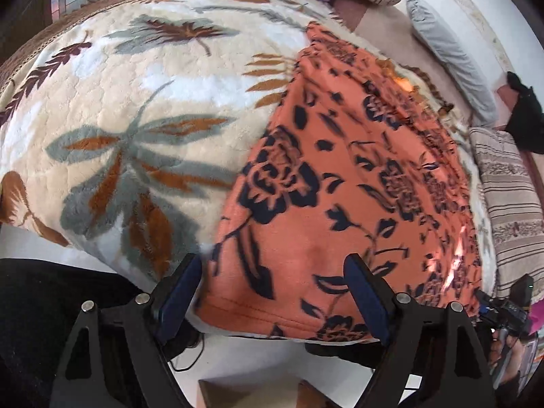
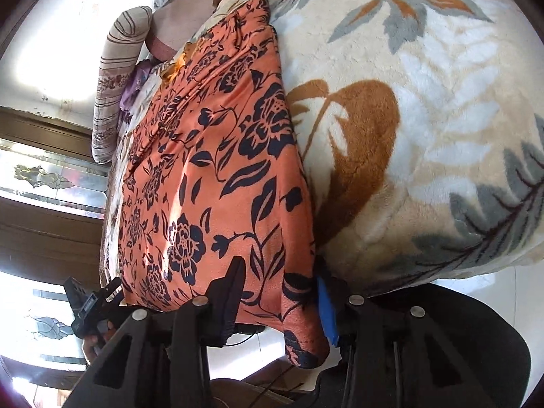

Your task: Fold small clothes

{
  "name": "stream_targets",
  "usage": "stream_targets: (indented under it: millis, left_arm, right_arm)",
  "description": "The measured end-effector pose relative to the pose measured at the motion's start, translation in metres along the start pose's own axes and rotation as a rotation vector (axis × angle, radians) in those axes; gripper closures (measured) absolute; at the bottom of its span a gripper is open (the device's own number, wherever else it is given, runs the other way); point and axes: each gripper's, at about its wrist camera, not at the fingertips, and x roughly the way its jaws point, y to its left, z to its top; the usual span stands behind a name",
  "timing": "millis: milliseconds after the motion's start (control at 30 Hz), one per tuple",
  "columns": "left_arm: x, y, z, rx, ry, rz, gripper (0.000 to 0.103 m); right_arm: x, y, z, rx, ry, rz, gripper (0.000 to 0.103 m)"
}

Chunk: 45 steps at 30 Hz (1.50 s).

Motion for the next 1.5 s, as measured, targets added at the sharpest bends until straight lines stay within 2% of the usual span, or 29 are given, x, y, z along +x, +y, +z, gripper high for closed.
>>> stream_targets:
  millis: [100,167,233,267,300,333,367,433,467,500,567,633,700,733,767,800,833,933,1000,1067,1133,1200,1267,1300,1333,1367,1400,1433,1500]
  left_arm:
    - [0.0,0.005,-0.002,0.004,0.009,-0.013,0.02]
    - [-0.001,0.005,-0.002,0.025,0.014,0.011,0.043]
    - [-0.002,0.011,-0.001,0.024,0.014,0.041,0.061]
    - [-0.004,0.015,0.0,0.019,0.015,0.038,0.071]
    - [-0.006,0.02,0.001,0.008,0.019,0.023,0.076]
    - [-0.008,0.025,0.001,-0.004,0.025,0.0,0.087]
    - [-0.01,0.026,0.001,-0.008,0.026,-0.018,0.091]
    - [-0.012,0.025,0.001,0.006,0.018,-0.009,0.091]
    - [-0.011,0.022,0.0,0.014,0.017,-0.001,0.086]
    - [-0.008,0.02,0.0,0.022,0.019,0.008,0.079]
    - [-0.003,0.011,0.002,0.045,0.026,-0.02,0.047]
    - [0.001,-0.001,0.001,0.088,0.034,-0.031,0.031]
    - [0.008,-0.014,0.001,0.139,0.04,0.039,0.033]
    - [0.009,-0.018,0.0,0.156,0.032,0.088,0.052]
    - [0.007,-0.019,0.001,0.164,0.026,0.118,0.076]
    - [0.003,-0.018,0.003,0.16,0.023,0.09,0.092]
    - [-0.004,-0.016,0.005,0.135,0.026,0.044,0.097]
    - [-0.034,-0.018,0.013,0.126,-0.056,-0.021,0.097]
    - [-0.041,-0.019,0.017,0.125,-0.067,-0.044,0.097]
    - [-0.028,-0.014,0.019,0.11,-0.035,-0.021,0.095]
    - [-0.003,-0.005,0.016,0.09,0.042,0.026,0.092]
    - [0.003,-0.003,0.013,0.073,0.036,0.028,0.086]
    - [0.002,-0.006,0.011,0.08,0.037,-0.009,0.061]
    - [0.002,-0.008,0.011,0.084,0.04,-0.023,0.06]
    - [0.003,-0.011,0.012,0.101,0.046,-0.004,0.062]
    - [0.003,-0.016,0.014,0.126,0.046,0.019,0.092]
    - [0.003,-0.02,0.018,0.144,0.049,0.03,0.097]
    - [0.0,-0.022,0.022,0.135,0.046,0.006,0.098]
    - [-0.015,-0.024,0.034,0.118,0.004,-0.047,0.098]
  right_arm:
    - [0.0,0.002,0.0,-0.014,0.006,0.008,0.054]
    - [0.0,0.002,0.0,-0.015,0.005,0.008,0.054]
    - [0.001,0.004,0.0,-0.02,0.004,0.006,0.054]
    - [0.0,0.005,0.0,-0.022,0.005,0.006,0.055]
    - [0.0,0.005,0.0,-0.024,0.006,0.002,0.055]
    - [0.0,0.006,0.0,-0.027,0.007,-0.005,0.056]
    - [0.0,0.007,0.0,-0.029,0.009,-0.012,0.057]
    - [-0.001,0.011,-0.001,-0.045,0.012,-0.021,0.057]
    - [-0.002,0.014,-0.002,-0.059,0.015,-0.03,0.056]
    - [-0.001,0.015,-0.003,-0.063,0.019,-0.038,0.051]
    - [-0.001,0.014,-0.004,-0.066,0.026,-0.042,0.047]
    - [0.003,0.015,-0.004,-0.074,0.036,-0.058,0.041]
    - [0.008,0.013,-0.002,-0.066,0.043,-0.06,0.041]
    - [0.009,0.013,-0.002,-0.069,0.047,-0.06,0.045]
    - [0.009,0.015,-0.001,-0.077,0.052,-0.062,0.054]
    - [0.008,0.016,-0.002,-0.086,0.058,-0.074,0.085]
    - [0.006,0.015,-0.002,-0.083,0.06,-0.069,0.095]
    - [-0.015,0.018,0.001,-0.055,0.003,-0.015,0.096]
    - [-0.028,0.022,0.004,-0.037,-0.032,0.041,0.096]
    - [-0.027,0.02,0.008,-0.029,-0.04,0.054,0.093]
    - [-0.011,0.009,0.01,0.009,0.007,0.05,0.091]
    - [0.003,0.001,0.009,0.051,0.037,0.035,0.089]
    - [0.007,0.0,0.007,0.062,0.04,0.049,0.081]
    - [0.008,0.0,0.008,0.062,0.04,0.06,0.077]
    - [0.009,-0.001,0.01,0.062,0.047,0.065,0.078]
    - [0.01,0.0,0.012,0.054,0.054,0.069,0.078]
    - [0.01,0.001,0.014,0.038,0.061,0.07,0.081]
    - [0.01,0.003,0.015,0.024,0.066,0.069,0.096]
    - [0.0,0.011,0.021,0.013,0.042,0.121,0.096]
